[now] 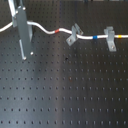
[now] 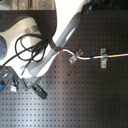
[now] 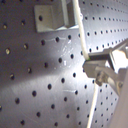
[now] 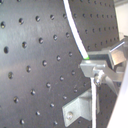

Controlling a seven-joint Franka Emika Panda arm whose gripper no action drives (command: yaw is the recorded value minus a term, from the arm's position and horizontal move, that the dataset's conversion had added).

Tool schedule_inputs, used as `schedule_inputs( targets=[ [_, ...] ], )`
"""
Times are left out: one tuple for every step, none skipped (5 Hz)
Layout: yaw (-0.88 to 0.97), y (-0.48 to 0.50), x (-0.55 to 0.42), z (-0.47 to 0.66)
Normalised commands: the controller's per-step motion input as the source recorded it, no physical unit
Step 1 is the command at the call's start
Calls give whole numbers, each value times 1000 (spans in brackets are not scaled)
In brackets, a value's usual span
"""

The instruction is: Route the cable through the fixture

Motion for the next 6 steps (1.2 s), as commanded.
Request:
schedule_inputs(
  targets=[
    [-870,-129,-202,232],
    [-620,-122,-155,294],
    [-280,20,-160,171],
    [-103,117,-162,76],
    [0,66,-81,0],
    [-74,2,0,242]
  ],
)
